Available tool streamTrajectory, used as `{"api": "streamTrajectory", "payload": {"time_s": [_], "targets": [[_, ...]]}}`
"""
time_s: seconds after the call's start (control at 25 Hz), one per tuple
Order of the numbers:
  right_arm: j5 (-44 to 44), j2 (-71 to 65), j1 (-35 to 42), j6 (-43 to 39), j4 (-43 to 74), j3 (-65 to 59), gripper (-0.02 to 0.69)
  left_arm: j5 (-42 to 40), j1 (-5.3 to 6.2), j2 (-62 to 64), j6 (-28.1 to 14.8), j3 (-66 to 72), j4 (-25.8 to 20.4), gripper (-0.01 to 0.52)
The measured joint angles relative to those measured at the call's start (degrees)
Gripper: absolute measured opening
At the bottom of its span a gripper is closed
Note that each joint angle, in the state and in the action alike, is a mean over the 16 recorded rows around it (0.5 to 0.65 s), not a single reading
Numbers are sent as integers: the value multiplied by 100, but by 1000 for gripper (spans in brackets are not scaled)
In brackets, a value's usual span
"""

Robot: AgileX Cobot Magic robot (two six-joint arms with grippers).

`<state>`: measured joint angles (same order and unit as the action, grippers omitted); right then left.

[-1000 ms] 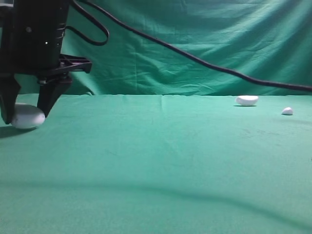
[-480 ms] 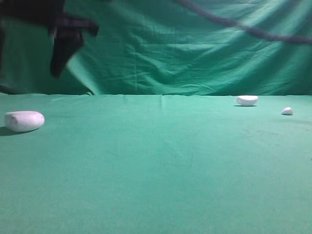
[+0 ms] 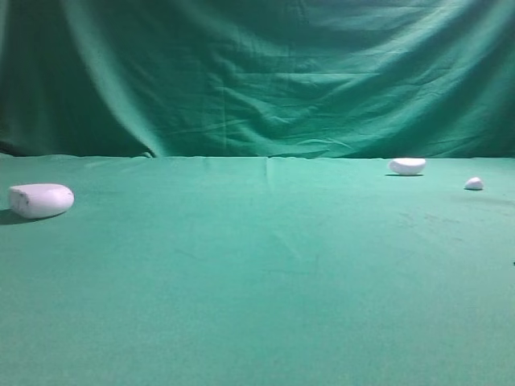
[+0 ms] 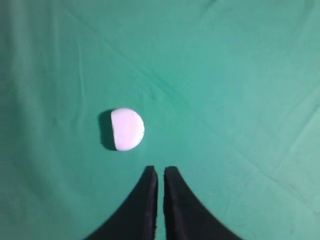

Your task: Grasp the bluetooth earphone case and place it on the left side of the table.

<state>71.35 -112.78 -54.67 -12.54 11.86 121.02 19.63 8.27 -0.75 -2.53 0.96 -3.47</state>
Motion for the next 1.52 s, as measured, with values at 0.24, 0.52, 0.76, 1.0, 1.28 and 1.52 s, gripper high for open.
{"api": "streamTrajectory", "payload": {"time_s": [0.24,0.52,0.76,1.0,1.28,1.52], "targets": [[64,1035,6,-43,19,-774,0,0,0,0,0,0,0,0],[-3,2552,9,-184,24,-2451,0,0,0,0,0,0,0,0],[-221,4035,12,-324,-40,-4074,0,0,0,0,0,0,0,0],[-239,5599,12,-378,-316,-5225,0,0,0,0,0,0,0,0],[-11,7234,12,-1,-545,-5818,0,0,0,0,0,0,0,0],[-84,8386,169,549,-598,-6354,0,0,0,0,0,0,0,0]]}}
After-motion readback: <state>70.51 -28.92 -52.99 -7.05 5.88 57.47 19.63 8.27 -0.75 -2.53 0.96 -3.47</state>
